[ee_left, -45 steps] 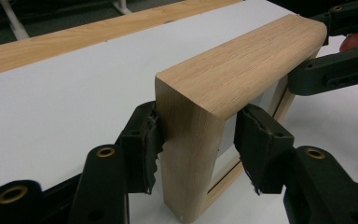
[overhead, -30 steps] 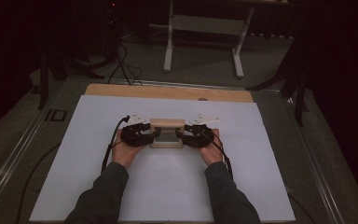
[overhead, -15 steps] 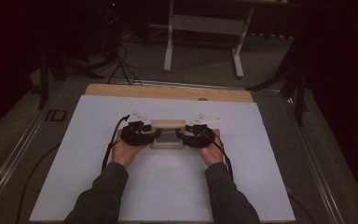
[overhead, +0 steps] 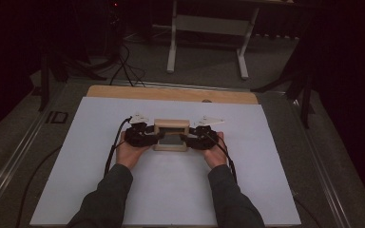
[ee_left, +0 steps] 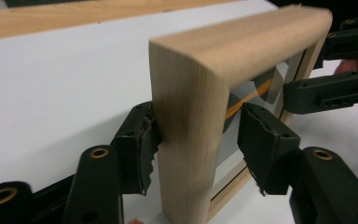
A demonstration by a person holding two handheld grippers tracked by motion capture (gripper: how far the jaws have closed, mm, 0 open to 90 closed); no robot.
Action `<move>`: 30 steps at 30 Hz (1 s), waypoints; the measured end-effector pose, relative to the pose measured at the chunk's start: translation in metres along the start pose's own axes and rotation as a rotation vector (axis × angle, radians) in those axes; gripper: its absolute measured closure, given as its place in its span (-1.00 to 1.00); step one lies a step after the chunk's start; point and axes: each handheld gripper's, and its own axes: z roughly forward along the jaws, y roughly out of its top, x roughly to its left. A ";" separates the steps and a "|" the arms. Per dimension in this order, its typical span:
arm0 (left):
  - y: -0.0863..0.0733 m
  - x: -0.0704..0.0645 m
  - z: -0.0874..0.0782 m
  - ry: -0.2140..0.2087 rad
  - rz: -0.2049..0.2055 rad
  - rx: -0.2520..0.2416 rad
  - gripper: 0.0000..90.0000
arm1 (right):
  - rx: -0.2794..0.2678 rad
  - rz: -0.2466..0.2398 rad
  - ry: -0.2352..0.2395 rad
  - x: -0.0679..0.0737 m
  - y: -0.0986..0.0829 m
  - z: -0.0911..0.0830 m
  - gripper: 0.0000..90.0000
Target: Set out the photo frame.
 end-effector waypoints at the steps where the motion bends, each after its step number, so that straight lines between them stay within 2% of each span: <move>1: 0.000 0.000 0.001 0.003 0.003 0.008 -0.04 | 0.008 0.003 0.003 -0.001 -0.001 0.001 0.07; 4: -0.002 0.002 0.003 -0.001 -0.015 0.014 -0.06 | 0.017 0.020 0.013 -0.002 -0.003 0.003 0.05; 13: -0.001 0.003 0.002 0.012 -0.020 0.018 -0.13 | 0.019 0.030 0.016 -0.002 -0.005 0.005 -0.06; 20: -0.001 0.001 -0.004 0.041 0.003 0.028 -0.20 | 0.016 0.027 0.002 -0.003 -0.007 0.000 -0.14; 25: -0.002 0.000 -0.014 0.053 0.009 0.004 -0.22 | 0.011 0.023 -0.014 -0.004 -0.008 -0.007 -0.20; 30: -0.001 -0.001 -0.030 0.064 0.025 -0.042 -0.23 | 0.000 0.014 -0.022 -0.004 -0.008 -0.016 -0.25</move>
